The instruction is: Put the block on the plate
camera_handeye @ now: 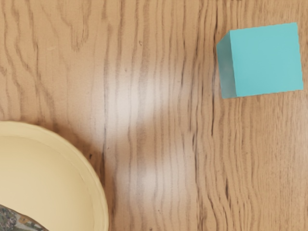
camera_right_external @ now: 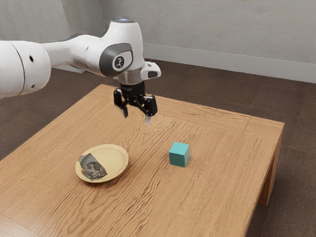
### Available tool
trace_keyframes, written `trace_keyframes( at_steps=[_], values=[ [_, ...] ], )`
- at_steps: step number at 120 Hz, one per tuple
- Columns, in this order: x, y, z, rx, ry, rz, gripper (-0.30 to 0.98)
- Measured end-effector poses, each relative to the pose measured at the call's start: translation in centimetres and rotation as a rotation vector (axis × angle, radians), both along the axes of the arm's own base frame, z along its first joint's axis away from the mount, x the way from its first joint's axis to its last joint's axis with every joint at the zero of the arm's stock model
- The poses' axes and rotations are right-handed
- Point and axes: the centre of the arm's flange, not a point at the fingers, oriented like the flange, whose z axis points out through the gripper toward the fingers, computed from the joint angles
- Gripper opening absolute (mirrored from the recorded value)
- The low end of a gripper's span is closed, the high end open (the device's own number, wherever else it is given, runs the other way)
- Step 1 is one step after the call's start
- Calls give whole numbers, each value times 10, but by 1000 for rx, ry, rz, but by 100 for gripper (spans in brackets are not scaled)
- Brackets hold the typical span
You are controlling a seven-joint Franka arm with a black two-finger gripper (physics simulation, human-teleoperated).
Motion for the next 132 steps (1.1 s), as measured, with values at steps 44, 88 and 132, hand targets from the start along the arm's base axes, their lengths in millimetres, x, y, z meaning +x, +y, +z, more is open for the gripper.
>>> trace_keyframes(
  at_steps=[44,88,132],
  values=[
    [67,-77,-118,-33,-61,59,69],
    [76,-85,-167,-38,-76,138,69],
    [76,-92,-191,-34,-68,198,69]
  ],
)
